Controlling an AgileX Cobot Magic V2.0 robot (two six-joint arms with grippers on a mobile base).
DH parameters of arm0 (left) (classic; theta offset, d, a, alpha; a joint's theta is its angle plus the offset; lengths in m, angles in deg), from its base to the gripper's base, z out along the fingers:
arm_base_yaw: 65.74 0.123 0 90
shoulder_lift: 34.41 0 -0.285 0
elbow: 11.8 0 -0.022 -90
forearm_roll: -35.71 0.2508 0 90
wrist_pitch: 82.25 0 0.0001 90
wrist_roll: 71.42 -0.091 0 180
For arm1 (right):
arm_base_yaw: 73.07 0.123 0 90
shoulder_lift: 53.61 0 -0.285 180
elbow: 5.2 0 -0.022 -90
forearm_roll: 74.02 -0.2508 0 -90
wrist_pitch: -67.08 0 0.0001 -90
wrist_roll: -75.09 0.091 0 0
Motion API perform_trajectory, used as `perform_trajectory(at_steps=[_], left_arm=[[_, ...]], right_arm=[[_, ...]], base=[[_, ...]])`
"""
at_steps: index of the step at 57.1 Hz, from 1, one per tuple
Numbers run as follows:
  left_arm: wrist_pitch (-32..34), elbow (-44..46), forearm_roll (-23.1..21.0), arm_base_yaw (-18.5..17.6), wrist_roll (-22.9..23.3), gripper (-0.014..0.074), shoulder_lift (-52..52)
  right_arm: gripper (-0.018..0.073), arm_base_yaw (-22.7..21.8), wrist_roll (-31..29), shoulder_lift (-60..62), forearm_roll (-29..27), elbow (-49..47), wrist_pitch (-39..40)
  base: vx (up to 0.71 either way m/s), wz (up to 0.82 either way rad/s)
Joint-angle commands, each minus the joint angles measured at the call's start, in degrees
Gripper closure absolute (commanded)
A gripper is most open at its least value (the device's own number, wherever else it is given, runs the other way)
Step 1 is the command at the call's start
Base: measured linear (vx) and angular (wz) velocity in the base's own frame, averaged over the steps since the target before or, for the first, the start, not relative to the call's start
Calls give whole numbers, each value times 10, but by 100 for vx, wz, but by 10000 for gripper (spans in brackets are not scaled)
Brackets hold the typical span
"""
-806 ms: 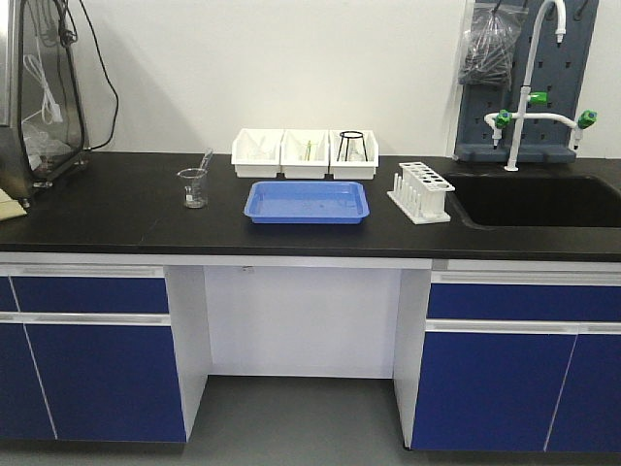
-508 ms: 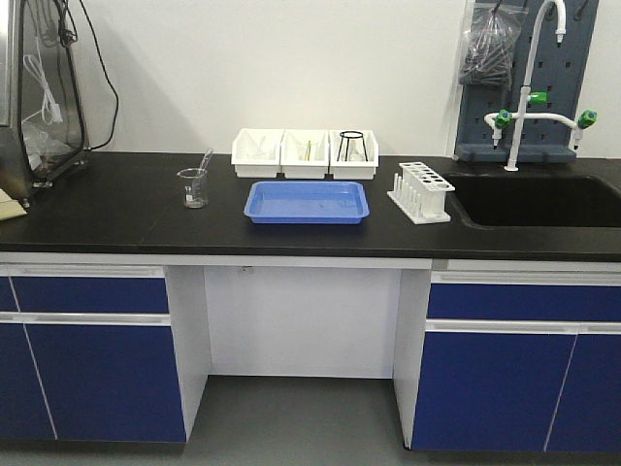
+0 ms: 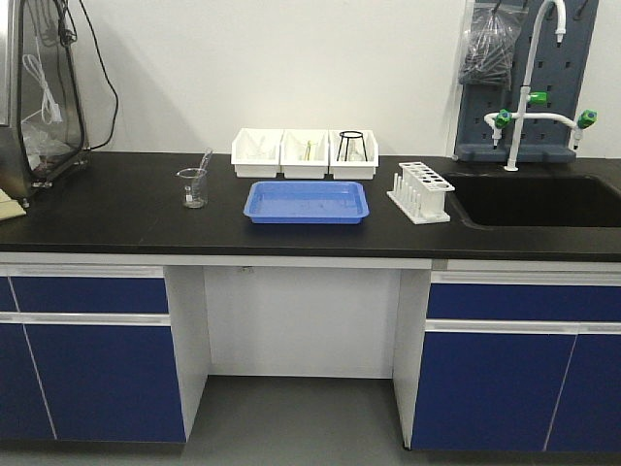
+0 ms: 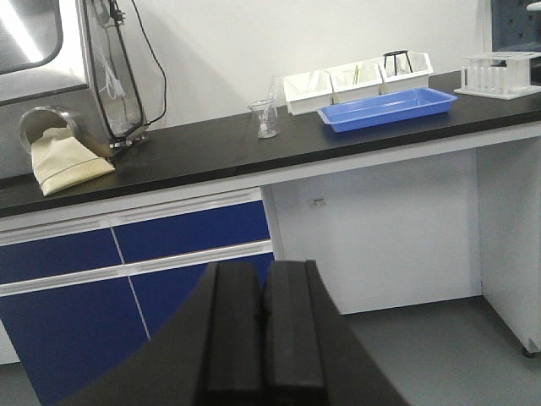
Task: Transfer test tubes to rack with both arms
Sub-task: 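Drive the base up to the bench facing the blue tray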
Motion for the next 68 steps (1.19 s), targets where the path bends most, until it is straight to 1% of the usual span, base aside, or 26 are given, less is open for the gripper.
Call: perform_trajectory(at_steps=[1,36,68], left_arm=[[43,15,0,0,5,601,7],[43,15,0,0,5,601,7],[43,15,0,0,5,601,7]], right_arm=[[568,-3,-2,6,5,8,45],[568,-3,-2,6,5,8,45],[568,-3,-2,6,5,8,45]], base=[[1,-3],[5,-1],[16,7]])
